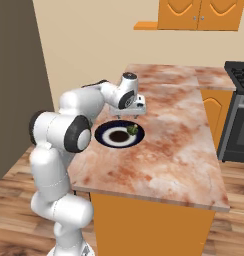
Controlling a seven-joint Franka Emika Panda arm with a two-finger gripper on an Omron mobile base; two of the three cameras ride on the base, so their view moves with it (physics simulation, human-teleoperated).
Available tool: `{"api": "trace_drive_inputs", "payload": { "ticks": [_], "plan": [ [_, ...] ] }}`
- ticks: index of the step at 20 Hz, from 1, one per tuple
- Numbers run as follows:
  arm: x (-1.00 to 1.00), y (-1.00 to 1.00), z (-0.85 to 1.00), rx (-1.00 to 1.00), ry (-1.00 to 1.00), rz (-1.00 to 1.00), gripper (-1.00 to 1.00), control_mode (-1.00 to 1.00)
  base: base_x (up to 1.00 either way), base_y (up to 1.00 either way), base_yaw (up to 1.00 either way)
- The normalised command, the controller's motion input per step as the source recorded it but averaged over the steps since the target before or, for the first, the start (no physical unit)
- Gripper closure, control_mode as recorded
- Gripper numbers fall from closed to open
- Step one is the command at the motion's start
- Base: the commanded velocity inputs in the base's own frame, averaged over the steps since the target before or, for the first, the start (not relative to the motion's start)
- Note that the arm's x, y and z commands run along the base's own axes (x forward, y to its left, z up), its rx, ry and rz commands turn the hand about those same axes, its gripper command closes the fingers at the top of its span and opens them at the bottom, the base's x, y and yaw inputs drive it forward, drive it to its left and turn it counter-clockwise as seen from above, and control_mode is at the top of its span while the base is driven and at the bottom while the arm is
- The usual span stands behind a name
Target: Take the cheese, steak, and broccoli from the fridge and place them on the plate on the dining counter to create an appetizer plate.
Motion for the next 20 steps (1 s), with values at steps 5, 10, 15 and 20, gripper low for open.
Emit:
{"api": "trace_drive_inputs", "payload": {
  "ticks": [5, 10, 15, 20],
  "plan": [
    [-1.0, 0.62, 0.67, -0.09, -0.14, 0.0, -1.0, -1.0, 0.0, 0.0, 0.0],
    [-1.0, 0.54, 0.31, -0.06, -0.09, -0.04, -1.0, -1.0, 0.0, 0.0, 0.0],
    [-1.0, 0.27, 0.16, -0.01, -0.01, -0.11, -1.0, -1.0, 0.0, 0.0, 0.0],
    [-0.93, 0.19, 0.08, 0.0, 0.0, -0.17, -1.0, -1.0, 0.0, 0.0, 0.0]
  ]
}}
